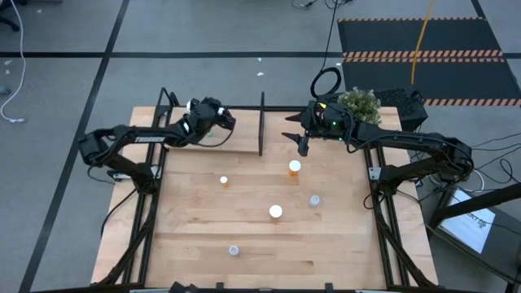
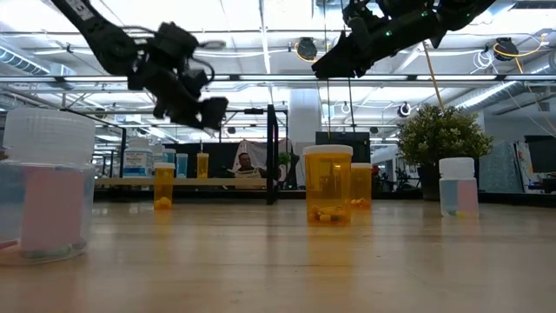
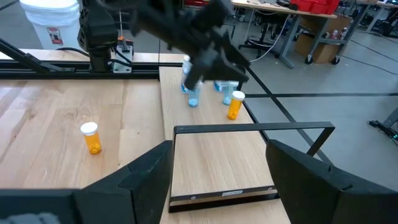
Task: Pick and place medicine bottles onto shelf by color
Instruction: Put the small orange pill bottle aligned with the other small orange pill bottle on the shelf
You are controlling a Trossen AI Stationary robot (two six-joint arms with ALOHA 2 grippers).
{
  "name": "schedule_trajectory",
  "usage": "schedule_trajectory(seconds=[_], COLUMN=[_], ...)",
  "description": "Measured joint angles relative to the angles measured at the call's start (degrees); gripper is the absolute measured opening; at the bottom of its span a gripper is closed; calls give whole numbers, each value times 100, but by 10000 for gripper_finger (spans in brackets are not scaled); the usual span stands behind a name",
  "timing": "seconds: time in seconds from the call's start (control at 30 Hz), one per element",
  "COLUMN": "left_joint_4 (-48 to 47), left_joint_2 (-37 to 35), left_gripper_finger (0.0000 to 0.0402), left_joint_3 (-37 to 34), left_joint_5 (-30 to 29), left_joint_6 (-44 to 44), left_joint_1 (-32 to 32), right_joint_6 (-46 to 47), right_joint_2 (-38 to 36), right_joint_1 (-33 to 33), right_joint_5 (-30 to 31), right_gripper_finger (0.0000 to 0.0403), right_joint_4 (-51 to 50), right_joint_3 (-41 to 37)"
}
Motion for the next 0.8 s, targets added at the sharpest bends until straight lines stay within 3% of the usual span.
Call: schedule_trajectory(seconds=[0.13, 0.27, 0.5, 0.67, 0.8], left_joint_4=[-463, -1388, -3512, -4118, -4256], left_joint_2=[-685, -1514, -2641, -2639, -2275], left_gripper_finger=[232, 232, 232, 232, 232], left_joint_3=[2, 2, 2, 2, 4], left_joint_5=[67, 558, 901, 309, -254], left_joint_6=[287, 265, -321, -1127, -1691], left_joint_1=[-401, -941, -2716, -4450, -5420], right_joint_6=[0, 13, 223, 366, 598], right_joint_2=[0, 0, 0, 0, -38], right_joint_1=[1, 0, 12, 162, 379], right_joint_5=[0, -8, -34, -35, -33], right_gripper_finger=[253, 253, 253, 253, 253], right_joint_4=[-4, -7, -88, -412, -620], right_joint_3=[0, 0, 0, 0, 1])
